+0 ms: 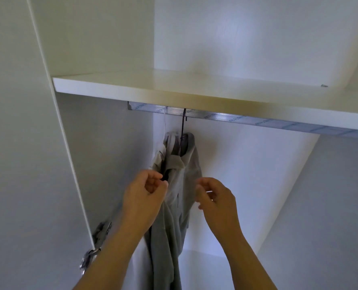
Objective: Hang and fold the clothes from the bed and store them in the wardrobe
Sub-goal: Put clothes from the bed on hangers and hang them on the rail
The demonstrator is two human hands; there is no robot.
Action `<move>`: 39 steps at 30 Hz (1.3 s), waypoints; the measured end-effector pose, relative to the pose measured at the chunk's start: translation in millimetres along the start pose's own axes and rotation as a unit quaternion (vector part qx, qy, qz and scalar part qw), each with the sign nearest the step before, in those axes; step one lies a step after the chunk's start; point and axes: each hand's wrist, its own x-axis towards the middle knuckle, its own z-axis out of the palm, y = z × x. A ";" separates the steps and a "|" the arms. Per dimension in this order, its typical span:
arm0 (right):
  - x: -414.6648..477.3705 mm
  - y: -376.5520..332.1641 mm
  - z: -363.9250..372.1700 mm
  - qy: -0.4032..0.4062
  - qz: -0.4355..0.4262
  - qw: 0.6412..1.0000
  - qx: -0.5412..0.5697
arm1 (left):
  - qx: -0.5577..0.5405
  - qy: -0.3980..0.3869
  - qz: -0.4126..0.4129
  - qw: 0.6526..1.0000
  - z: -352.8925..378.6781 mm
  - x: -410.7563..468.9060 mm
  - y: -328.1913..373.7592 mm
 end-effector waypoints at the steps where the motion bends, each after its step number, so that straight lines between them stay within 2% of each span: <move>1: 0.9 -1.4 -8.3 -0.007 -0.018 1.000 0.001 | -0.004 0.010 0.011 1.000 2.6 -7.0 8.7; 5: -0.3 -7.2 -34.1 -0.050 -0.072 0.995 0.038 | -0.023 0.069 0.006 0.997 11.7 -37.8 31.7; 10: -19.9 -15.3 -46.8 -0.181 -0.094 0.971 0.126 | -0.036 0.181 -0.016 0.983 10.1 -88.9 43.2; 15: -51.2 -33.4 -38.1 -0.281 -0.081 0.933 0.212 | 0.001 0.265 -0.031 0.964 -16.2 -137.3 59.5; 22: -109.3 -77.5 2.5 -0.362 -0.109 0.873 0.308 | 0.075 0.367 -0.024 0.927 -74.5 -206.2 81.1; 32: -260.6 -159.7 53.0 -0.497 -0.185 0.771 0.353 | 0.151 0.522 -0.028 0.839 -187.8 -351.7 118.9; 39: -390.3 -210.2 60.1 -0.569 -0.222 0.705 0.360 | 0.202 0.589 -0.040 0.782 -256.9 -472.1 153.3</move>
